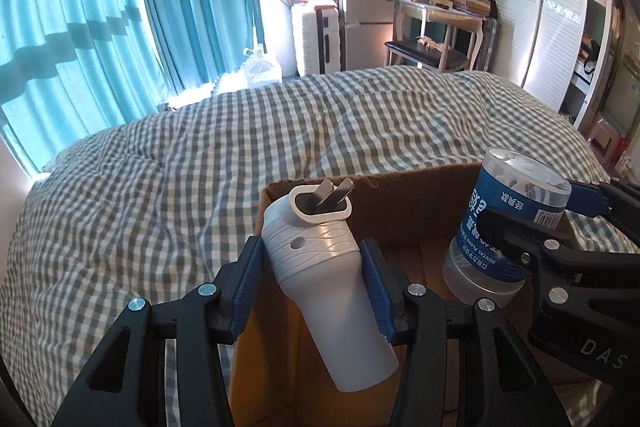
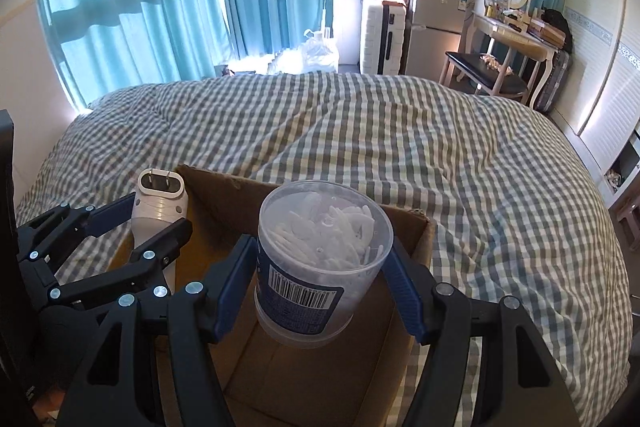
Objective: Organize objects
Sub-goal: 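Carry the plug device and swab tub into the box and release both, then withdraw both tools from the box toward the remaining items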
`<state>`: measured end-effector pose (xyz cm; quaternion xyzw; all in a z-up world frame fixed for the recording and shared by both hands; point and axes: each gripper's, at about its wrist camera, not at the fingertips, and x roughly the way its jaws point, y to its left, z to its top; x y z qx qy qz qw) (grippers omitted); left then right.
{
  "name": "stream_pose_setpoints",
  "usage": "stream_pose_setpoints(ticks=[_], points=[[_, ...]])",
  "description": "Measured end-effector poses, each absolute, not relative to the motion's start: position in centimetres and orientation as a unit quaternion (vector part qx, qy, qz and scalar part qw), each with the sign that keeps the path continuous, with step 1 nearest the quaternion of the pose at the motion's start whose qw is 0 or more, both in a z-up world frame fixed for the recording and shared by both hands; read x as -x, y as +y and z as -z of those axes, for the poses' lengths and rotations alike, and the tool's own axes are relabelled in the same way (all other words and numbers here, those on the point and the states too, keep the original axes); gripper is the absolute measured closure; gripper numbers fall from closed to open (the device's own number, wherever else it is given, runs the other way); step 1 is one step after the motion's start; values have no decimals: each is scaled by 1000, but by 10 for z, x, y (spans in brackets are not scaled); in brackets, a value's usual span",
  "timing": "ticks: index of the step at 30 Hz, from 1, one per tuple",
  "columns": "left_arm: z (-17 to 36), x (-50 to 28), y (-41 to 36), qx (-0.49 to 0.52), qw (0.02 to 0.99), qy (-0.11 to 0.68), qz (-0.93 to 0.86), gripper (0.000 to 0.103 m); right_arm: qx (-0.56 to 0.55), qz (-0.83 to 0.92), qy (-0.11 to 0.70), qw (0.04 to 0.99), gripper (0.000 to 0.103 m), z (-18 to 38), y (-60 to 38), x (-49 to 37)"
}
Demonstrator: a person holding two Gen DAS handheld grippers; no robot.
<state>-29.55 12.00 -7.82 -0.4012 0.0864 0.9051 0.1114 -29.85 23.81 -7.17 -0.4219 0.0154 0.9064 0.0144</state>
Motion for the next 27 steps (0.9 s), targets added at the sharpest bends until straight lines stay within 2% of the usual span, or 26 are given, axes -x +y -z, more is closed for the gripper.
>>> stream_pose_setpoints(ticks=[1,11,14,17,19,20,25,27], points=[[82,296,121,403,112,86,-904,53,423,-906,16,14,39,72,239,299],[96,300,118,420,124,87,-895,52,427,-904,10,15,38,79,227,301],[93,299,115,415,120,84,-898,49,427,-904,11,18,38,76,227,297],[85,294,112,405,120,82,-903,37,420,-907,8,22,38,67,227,291],[75,287,110,389,116,86,-910,18,407,-913,1,27,35,55,226,284],[69,284,110,382,114,86,-913,15,402,-915,-2,30,32,49,225,280],[36,263,100,357,109,73,-925,9,371,-928,-12,40,28,11,224,254],[20,253,95,344,103,72,-931,7,360,-932,-11,44,21,-3,225,243]])
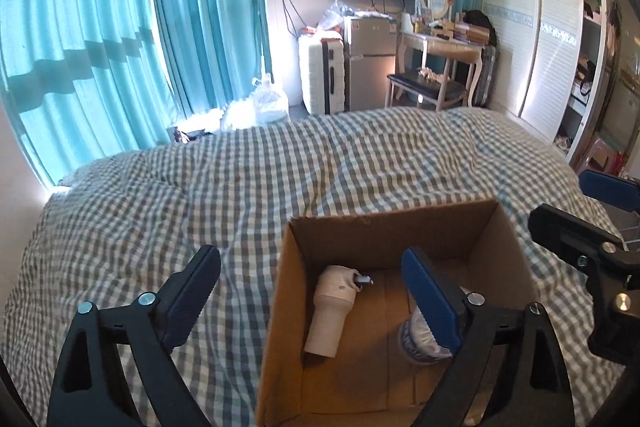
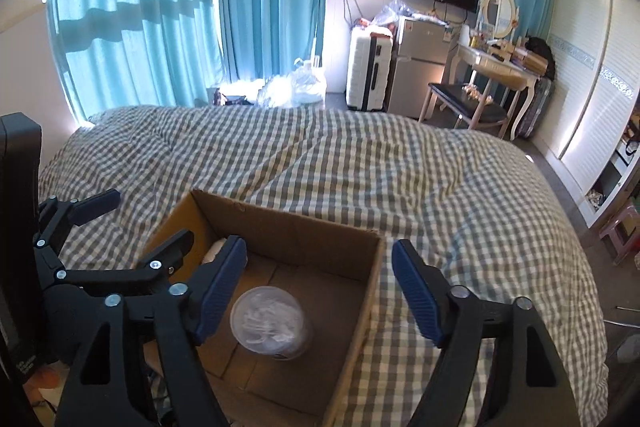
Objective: Organize objects
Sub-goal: 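Withdraw both tools from the box toward the remaining items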
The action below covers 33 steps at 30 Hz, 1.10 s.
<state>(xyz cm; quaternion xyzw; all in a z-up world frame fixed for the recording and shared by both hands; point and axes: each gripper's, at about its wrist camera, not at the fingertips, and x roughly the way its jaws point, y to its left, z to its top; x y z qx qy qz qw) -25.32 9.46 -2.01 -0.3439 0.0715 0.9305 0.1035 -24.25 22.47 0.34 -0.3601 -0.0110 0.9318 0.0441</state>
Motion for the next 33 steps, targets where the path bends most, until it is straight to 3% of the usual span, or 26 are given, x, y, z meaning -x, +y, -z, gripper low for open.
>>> stream_pose_setpoints(ticks=[8,17,25,33], points=[[-42,193,70,297,84,76,-948,1,319,-947,-1,44,11,-59,220,180],[-77,131,24,281,50,67,-956,1,288,-957,-3,29,9,-95,199,105],[-68,90,1,294,41,59,-953,1,275,-961,-18,21,8,-96,182,57],[-34,73,6,316,44,55,-946,1,303,-952,-29,12,7,-54,178,44]])
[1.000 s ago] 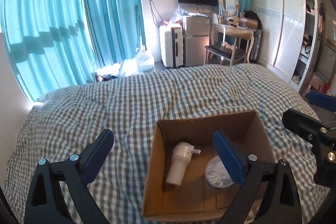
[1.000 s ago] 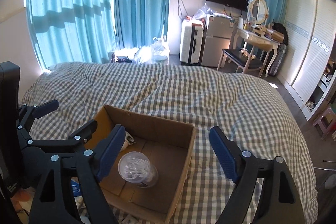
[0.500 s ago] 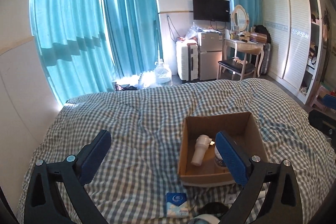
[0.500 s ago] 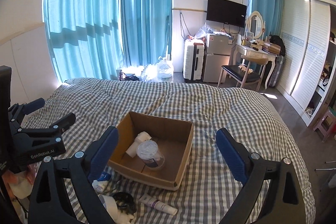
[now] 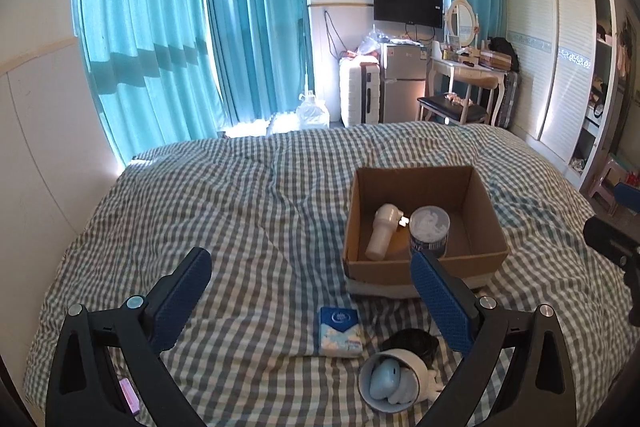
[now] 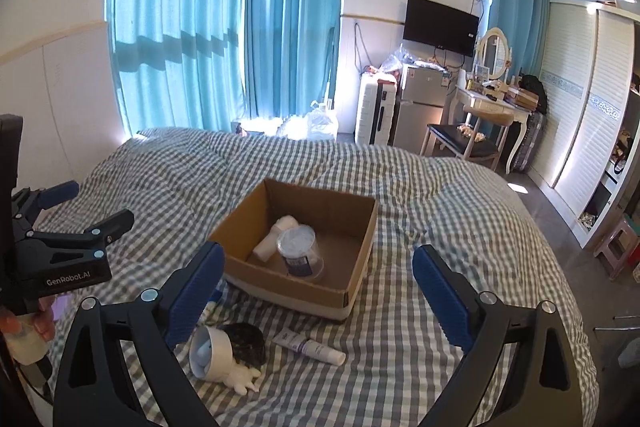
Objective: Organize objects
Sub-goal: 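Withdraw both tools from the box toward the remaining items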
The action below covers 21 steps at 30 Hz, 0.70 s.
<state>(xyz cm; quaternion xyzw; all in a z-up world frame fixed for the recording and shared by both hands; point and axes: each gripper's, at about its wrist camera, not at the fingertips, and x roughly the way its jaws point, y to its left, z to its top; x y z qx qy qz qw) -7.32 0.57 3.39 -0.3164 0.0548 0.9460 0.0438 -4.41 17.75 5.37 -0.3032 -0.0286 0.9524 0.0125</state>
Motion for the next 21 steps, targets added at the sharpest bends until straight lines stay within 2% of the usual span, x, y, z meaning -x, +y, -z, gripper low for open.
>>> stream_pose_setpoints(ticks=[21], points=[[65,61,30,389,60,68,-917,1,384,-923,-26,14,7,58,188,58]])
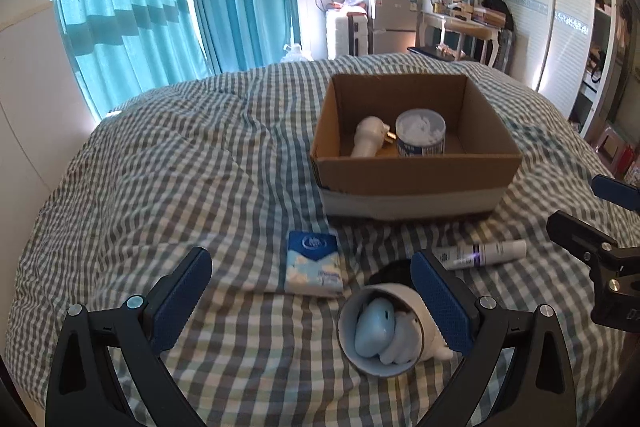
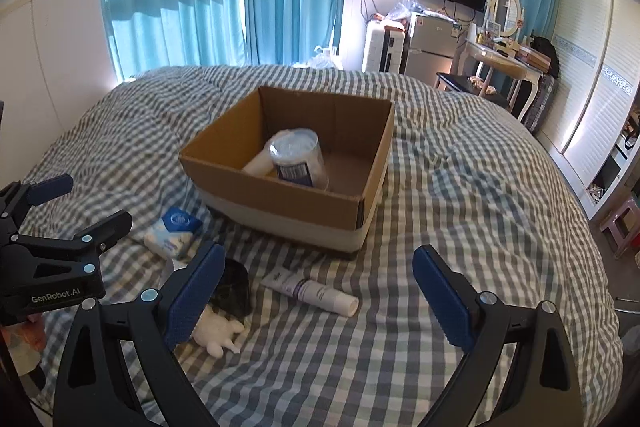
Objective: Organize objects
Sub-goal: 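Withdraw both tools from the box toward the remaining items, then grasp the white tape roll with the left tool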
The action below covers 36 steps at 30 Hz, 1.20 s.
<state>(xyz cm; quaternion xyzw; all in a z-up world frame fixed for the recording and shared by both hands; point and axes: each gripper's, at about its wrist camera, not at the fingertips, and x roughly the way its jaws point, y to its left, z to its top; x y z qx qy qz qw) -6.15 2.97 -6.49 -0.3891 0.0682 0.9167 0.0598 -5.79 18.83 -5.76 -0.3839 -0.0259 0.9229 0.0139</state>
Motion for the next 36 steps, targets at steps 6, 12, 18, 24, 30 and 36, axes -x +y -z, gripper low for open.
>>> stream_pose_setpoints(ticks=[6,12,18,24,30,36], points=[[85,57,34,411,80,70,-905,1,400,-916,-20,19,7,79,190,53],[105,49,53,431,119,82,-891,1,409,-912,-16,20,7,89,189,53],[129,57,62,459,134,82,-874,1,413,-910,-15,18,7,94,187,54],[147,73,58,478,140,59,-865,1,424,-906,-6,21,8,102,193,59],[173,93,66,512,146,65,-844,0,431,-902,6,21,7,108,198,62],[170,91,66,505,166,59,-845,16,438,-899,16,22,7,113,202,64]])
